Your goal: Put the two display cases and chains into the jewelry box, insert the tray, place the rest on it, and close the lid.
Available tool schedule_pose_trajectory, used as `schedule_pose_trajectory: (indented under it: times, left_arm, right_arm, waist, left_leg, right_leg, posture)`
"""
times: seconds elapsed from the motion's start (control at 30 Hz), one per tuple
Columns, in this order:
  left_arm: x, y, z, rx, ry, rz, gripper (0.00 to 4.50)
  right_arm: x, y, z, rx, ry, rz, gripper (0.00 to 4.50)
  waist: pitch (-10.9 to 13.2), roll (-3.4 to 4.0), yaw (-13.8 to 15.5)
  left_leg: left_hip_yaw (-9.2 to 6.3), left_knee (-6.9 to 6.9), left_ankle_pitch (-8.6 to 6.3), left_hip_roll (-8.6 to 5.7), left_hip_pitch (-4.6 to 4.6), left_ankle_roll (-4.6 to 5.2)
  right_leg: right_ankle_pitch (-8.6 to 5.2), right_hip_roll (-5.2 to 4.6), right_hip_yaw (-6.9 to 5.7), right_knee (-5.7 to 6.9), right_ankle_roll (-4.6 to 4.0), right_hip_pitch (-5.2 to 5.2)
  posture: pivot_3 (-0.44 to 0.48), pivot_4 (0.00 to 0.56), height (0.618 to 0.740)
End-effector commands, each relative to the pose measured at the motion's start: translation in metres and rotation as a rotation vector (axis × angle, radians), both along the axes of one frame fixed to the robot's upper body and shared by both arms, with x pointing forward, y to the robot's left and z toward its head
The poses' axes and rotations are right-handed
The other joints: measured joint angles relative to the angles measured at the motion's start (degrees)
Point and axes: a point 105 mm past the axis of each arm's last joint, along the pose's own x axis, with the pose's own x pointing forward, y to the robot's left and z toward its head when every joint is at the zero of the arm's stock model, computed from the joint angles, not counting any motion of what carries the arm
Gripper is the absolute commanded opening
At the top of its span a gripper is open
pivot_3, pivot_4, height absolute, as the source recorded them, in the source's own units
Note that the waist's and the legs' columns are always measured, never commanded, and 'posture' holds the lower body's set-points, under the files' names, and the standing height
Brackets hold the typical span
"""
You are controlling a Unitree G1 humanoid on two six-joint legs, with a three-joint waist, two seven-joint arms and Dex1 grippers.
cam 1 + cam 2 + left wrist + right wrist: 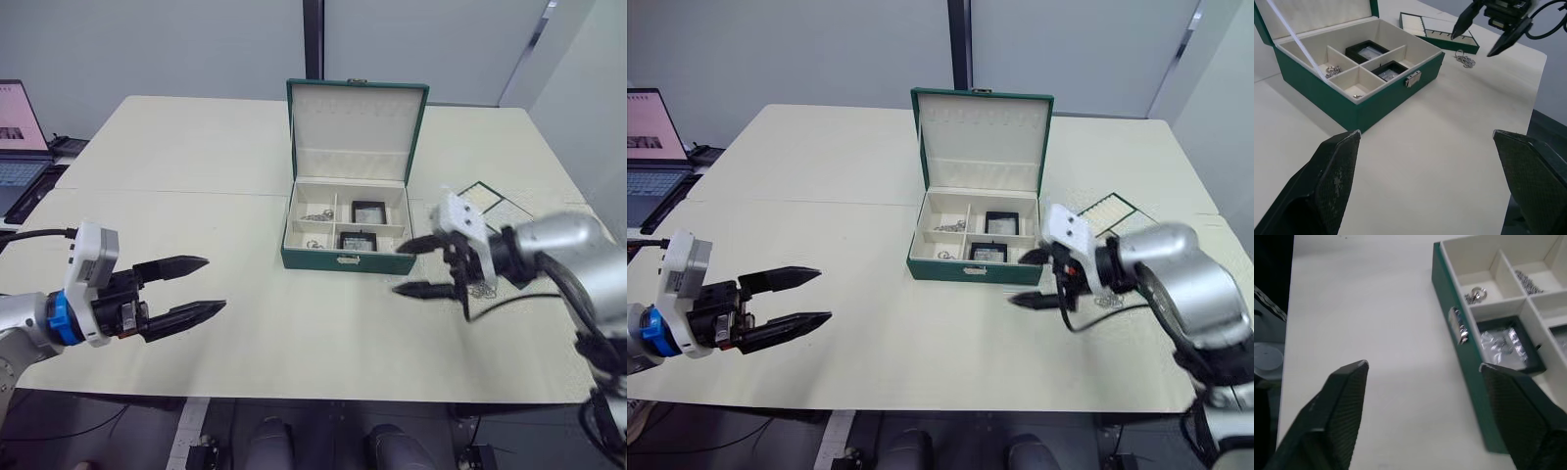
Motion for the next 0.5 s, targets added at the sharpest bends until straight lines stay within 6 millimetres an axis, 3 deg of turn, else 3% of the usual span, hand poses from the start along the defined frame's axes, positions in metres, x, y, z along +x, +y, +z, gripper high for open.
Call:
schedule_pose_trajectory:
  times: [0.03,0.23,0.5]
  left_arm:
    - [0.000,0.010,0.007,0.040,-0.183,0.040,4.50]
    - [-0.004,0.026,-0.008,0.049,-0.189,0.081,4.50]
    - [-0.012,0.042,-0.018,0.056,-0.163,0.136,4.50]
  right_arm:
    - [-0.023,-0.007,0.012,0.050,-0.051,-0.072,4.45]
    - [-0.054,-0.027,-0.013,0.100,-0.016,-0.221,4.45]
    - [-0.079,-0.046,-0.038,0.108,0.060,-0.331,4.45]
  waist:
    - [0.0,-0.02,0.1]
    - [-0.1,-0.15,0.2]
    - [-0.2,-0.27,0.1]
  left_leg:
    - [0.00,-0.01,0.00,-0.02,0.00,0.00]
    - [-0.02,-0.05,-0.01,-0.04,-0.01,0.00]
    - [-0.05,-0.04,-0.01,-0.04,0.06,0.01]
  right_leg:
    - [0.00,-0.01,0.00,0.00,0.00,0.00]
    - [0.00,-0.01,-0.03,-0.11,0.00,0.01]
    - [0.00,0.00,-0.02,-0.08,0.00,0.01]
  posture:
    - [0.000,0.150,0.740]
    - [0.000,0.150,0.740]
    - [0.000,0.150,0.740]
